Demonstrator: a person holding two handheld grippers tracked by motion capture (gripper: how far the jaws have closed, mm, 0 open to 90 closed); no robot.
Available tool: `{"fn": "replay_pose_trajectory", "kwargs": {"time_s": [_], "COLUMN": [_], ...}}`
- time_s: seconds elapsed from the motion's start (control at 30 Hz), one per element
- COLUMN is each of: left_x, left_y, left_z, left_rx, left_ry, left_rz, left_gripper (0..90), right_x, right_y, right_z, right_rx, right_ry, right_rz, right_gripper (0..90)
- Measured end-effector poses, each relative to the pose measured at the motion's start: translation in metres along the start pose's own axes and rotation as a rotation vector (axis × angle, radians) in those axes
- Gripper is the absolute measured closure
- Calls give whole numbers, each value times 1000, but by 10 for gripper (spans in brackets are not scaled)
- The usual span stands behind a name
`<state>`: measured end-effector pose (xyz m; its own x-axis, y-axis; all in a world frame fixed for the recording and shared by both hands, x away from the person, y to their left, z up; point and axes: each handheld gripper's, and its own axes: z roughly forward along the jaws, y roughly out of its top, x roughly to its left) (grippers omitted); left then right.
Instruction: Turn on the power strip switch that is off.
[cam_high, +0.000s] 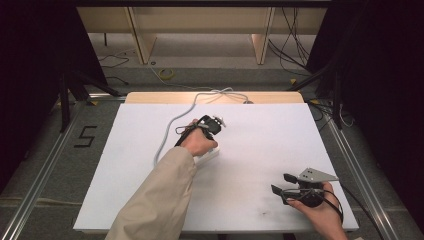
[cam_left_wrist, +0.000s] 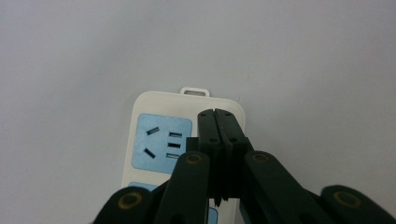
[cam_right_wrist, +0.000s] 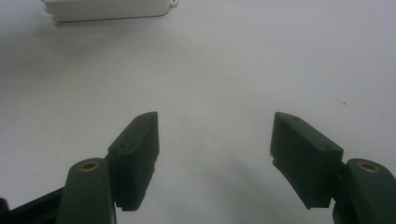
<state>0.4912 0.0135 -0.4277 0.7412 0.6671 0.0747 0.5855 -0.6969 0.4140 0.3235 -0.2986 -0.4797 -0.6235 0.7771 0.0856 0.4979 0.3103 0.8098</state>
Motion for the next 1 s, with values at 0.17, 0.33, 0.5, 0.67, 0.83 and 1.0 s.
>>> {"fn": "replay_pose_trajectory", "kwargs": {"time_s": [0.17, 0.33, 0.5, 0.67, 0.83, 1.0], "left_x": [0, -1, -2, -2, -2, -3], "left_y": [0, 0, 1, 0, 0, 0], "left_z": [1, 2, 3, 4, 4, 4], "left_rx": [0, 5, 11, 19, 23, 29], "left_ry": [-1, 0, 5, 9, 10, 17], "left_rz": [-3, 5, 9, 9, 11, 15], "left_gripper": [897, 897, 897, 897, 898, 898], "right_x": [0, 0, 0, 0, 0, 0], "right_y": [0, 0, 0, 0, 0, 0], "right_z": [0, 0, 0, 0, 0, 0], "right_rx": [0, -1, 0, -1, -1, 0], "right_ry": [-1, -1, 0, -1, -1, -1], "right_rz": [0, 2, -1, 1, 1, 1], "right_gripper": [336, 336, 336, 336, 336, 336]}}
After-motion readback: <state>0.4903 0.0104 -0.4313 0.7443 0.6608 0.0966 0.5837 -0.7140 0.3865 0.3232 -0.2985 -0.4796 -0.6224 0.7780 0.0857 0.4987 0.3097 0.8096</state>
